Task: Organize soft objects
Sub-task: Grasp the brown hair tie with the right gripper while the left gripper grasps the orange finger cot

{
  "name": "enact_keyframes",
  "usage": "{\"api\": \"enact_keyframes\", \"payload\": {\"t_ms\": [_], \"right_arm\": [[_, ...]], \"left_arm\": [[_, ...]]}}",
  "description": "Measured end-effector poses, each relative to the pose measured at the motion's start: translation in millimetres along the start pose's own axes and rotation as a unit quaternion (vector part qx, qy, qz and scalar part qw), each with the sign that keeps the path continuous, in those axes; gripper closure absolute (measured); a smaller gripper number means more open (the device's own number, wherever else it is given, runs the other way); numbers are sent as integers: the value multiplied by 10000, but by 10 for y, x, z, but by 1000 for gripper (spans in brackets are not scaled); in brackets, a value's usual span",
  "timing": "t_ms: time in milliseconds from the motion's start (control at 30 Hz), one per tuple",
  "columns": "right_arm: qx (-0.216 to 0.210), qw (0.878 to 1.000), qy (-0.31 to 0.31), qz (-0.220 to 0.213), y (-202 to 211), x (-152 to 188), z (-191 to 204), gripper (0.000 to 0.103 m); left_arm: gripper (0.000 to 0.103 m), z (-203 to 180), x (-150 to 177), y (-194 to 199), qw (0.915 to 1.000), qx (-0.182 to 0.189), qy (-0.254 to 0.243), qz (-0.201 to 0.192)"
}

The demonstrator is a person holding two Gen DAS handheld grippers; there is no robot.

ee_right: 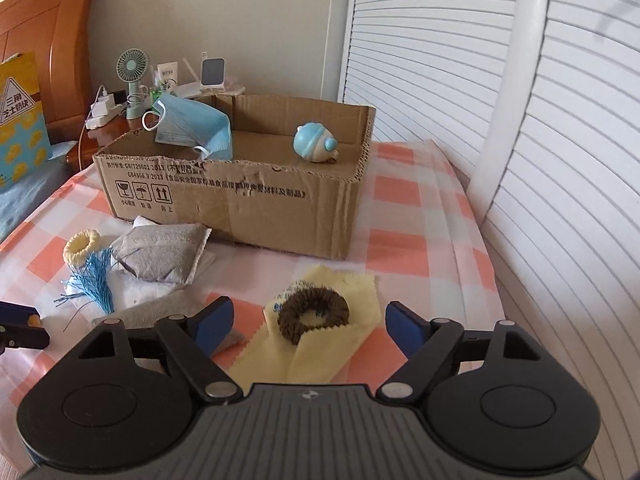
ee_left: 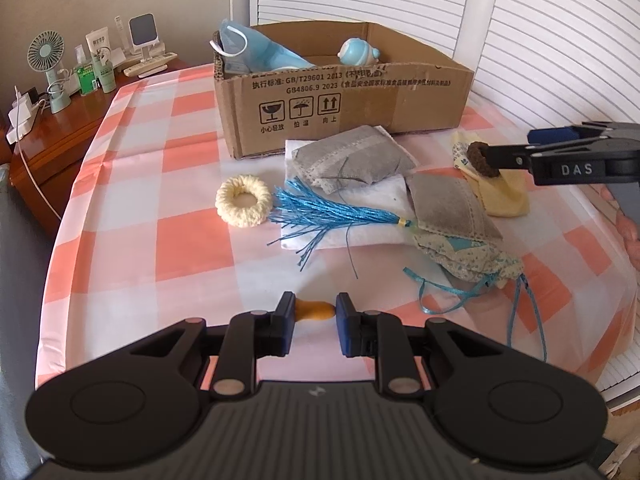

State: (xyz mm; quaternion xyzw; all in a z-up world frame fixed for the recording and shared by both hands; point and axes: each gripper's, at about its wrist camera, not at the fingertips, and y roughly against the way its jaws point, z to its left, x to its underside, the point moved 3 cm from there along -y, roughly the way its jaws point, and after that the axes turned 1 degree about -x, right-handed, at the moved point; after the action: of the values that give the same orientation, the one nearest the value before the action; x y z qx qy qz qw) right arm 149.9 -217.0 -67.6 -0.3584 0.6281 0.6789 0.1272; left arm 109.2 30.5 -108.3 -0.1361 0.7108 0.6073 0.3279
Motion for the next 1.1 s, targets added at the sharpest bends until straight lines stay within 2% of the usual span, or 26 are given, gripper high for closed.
{"api": "enact_keyframes", "payload": {"t_ms": [167,233,533,667,800,1100], "right_arm": [[-216,9994,-77,255,-293,-43,-33,28],[-186,9990,-145,376,-367,-12,-54,28],[-186,9989,-58,434,-347,26,-68,42],[-170,9989,-42,433,-369,-4,-75,52],[-68,9990,-46,442,-365,-17,-79,56],[-103,9997,-15,211,-148,-109,-52,57]], "left_arm": [[83,10,0,-3,10000,15,43,-6],[83,14,0,-4,10000,24,61,-6],[83,10,-2,-12,10000,28,11,6],[83,10,-8,-14,10000,32,7,8],[83,11,-10,-15,10000,34,13,12],[83,22,-22,-5,9999,54,70,68]]}}
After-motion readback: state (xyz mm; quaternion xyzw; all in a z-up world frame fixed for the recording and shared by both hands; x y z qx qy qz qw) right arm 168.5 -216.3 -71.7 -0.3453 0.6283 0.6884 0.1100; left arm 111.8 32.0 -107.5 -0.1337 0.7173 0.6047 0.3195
